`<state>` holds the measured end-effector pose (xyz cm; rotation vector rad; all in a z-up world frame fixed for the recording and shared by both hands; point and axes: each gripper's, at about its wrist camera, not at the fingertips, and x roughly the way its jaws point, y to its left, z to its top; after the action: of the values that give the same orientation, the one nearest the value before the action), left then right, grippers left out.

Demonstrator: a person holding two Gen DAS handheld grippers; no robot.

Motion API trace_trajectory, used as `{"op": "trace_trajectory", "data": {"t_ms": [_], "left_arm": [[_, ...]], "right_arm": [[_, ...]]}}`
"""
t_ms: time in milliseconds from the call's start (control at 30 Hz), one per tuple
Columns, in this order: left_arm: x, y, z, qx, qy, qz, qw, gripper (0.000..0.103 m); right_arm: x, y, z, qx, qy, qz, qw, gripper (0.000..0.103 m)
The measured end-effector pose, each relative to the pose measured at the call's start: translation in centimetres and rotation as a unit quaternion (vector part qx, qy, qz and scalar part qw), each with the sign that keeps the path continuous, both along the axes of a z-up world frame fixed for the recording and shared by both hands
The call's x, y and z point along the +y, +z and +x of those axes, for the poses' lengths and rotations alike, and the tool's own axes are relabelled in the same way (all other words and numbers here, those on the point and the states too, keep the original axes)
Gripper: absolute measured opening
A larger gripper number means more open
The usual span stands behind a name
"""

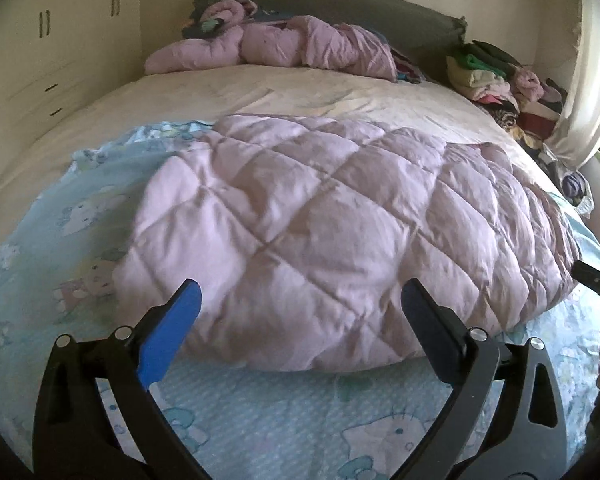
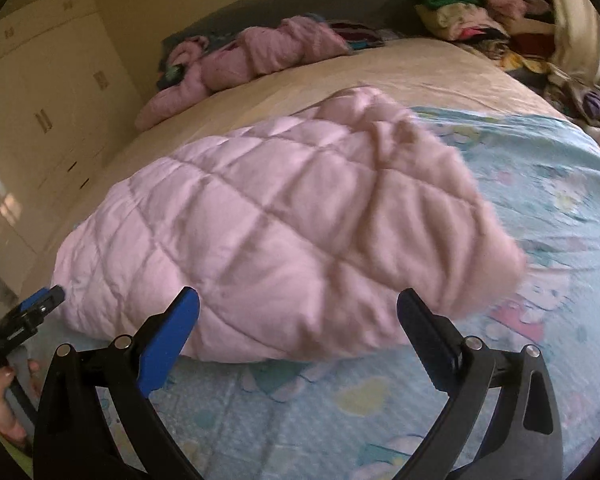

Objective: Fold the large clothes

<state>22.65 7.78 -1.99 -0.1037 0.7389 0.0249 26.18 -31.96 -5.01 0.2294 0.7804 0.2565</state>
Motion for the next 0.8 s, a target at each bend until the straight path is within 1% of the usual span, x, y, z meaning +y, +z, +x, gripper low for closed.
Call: {"op": "trace_trajectory", "data": {"t_ms": [167, 267, 600, 633, 700, 733, 800], "left_arm": [[1.5, 0.2, -1.1, 0.002, 0.017, -0.011, 0.9998, 0.093], [2.2, 0.3, -1.6, 0.000, 0.025, -0.011, 0.9996, 0.093], [5.0, -0.9, -2.7, 0.014, 0.058, -0.027, 0.9979, 0.093], [5.3, -1.1, -2.8, 0.017, 0.062, -0.032, 0.9974, 0.093], [6.4, -1.8, -2.9, 0.026, 0.072, -0.054, 0.9956, 0.093], [6.9, -2.0, -3.0, 0.030, 0.076, -0.066, 0.9944, 0.093], [8.1, -2.7, -3.1, 0.040, 0.085, -0.105, 0.9901, 0.093]], "right_arm": [[-2.9, 0.0, -0.6, 0.009, -0.030, -0.001, 1.000, 0.099], [-4.0, -0.3, -1.2, 0.013, -0.044, 0.001, 0.999, 0.099], [-5.6, -1.5, -2.1, 0.031, -0.064, 0.007, 0.997, 0.099], [-5.7, -1.7, -2.1, 0.035, -0.066, 0.011, 0.997, 0.099], [-5.7, -2.2, -2.0, 0.043, -0.068, 0.021, 0.997, 0.099], [-5.7, -2.4, -2.0, 0.048, -0.069, 0.027, 0.996, 0.099], [-5.7, -2.8, -1.8, 0.056, -0.070, 0.038, 0.995, 0.099]]}}
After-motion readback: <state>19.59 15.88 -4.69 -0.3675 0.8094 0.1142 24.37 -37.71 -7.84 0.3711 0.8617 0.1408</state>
